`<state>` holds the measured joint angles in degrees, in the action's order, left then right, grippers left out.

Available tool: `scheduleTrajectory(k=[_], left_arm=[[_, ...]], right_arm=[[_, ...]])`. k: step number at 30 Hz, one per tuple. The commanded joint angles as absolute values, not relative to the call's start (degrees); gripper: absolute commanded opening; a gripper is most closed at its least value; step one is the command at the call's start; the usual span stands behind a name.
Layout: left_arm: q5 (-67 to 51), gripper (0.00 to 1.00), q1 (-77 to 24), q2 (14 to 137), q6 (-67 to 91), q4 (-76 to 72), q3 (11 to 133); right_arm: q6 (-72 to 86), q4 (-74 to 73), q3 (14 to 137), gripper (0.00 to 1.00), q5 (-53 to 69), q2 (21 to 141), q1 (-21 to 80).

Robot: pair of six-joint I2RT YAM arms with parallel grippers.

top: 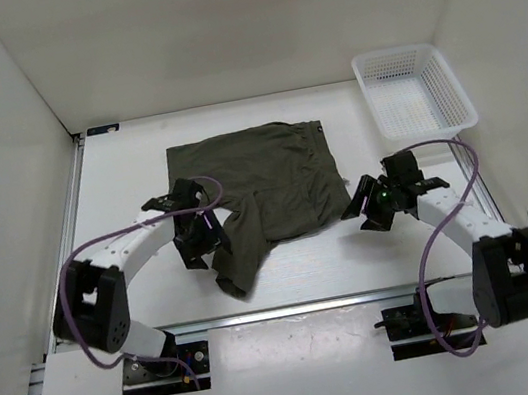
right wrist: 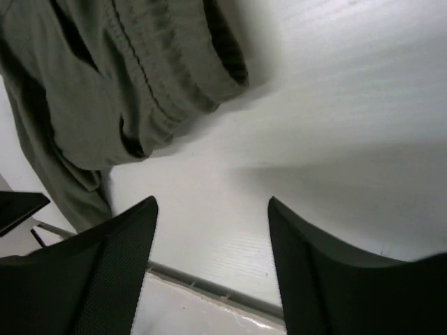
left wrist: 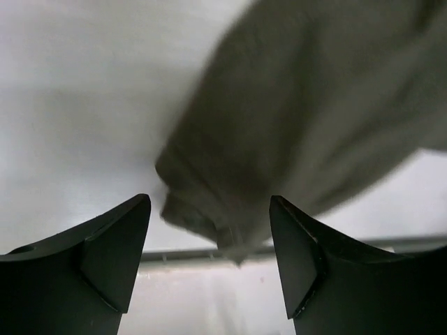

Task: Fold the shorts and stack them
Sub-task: Flatten the shorts out

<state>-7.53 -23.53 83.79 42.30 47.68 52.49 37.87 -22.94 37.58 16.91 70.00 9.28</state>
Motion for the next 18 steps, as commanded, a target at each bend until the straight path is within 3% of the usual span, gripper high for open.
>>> scheduleTrajectory(k=[1,5,8,10,11,13,16,17,18], left_arm=[[-4.39,0.80,-22.68,88.58,41.50,43.42,54.83],[-4.39,0.77,-22.15,94.65,40.17,42.02,56.86],[-5.44,0.47,-20.66,97.47,40.17,42.01,57.57],[-5.45,0.17,-20.05,98.17,39.64,42.01,58.10],[-5.45,0.11,-20.04,97.65,39.64,42.01,58.10],[-5.45,0.11,-20.04,96.95,39.64,42.01,58.10],[-6.32,0.11,-20.04,95.81,39.12,42.01,58.62],[-7.11,0.18,-20.04,95.80,39.11,42.01,58.62],[-7.12,0.24,-20.04,95.28,39.11,42.01,58.62]], right_arm=[[39.73,-15.13,39.28,0.71,19.07,73.73,9.05],[37.01,-14.59,43.67,0.76,17.75,81.55,9.05],[37.00,-13.45,45.61,0.76,17.75,85.07,9.05],[37.70,-12.31,46.22,0.74,18.45,87.17,9.05],[37.71,-11.78,46.23,0.72,18.46,87.80,9.05],[39.28,-10.11,46.23,0.71,18.98,89.47,9.05],[40.86,-8.01,46.75,0.58,20.38,92.45,9.05],[40.87,-8.00,46.76,0.38,20.91,93.16,9.05],[41.39,-8.00,47.37,0.26,20.92,93.69,9.05]])
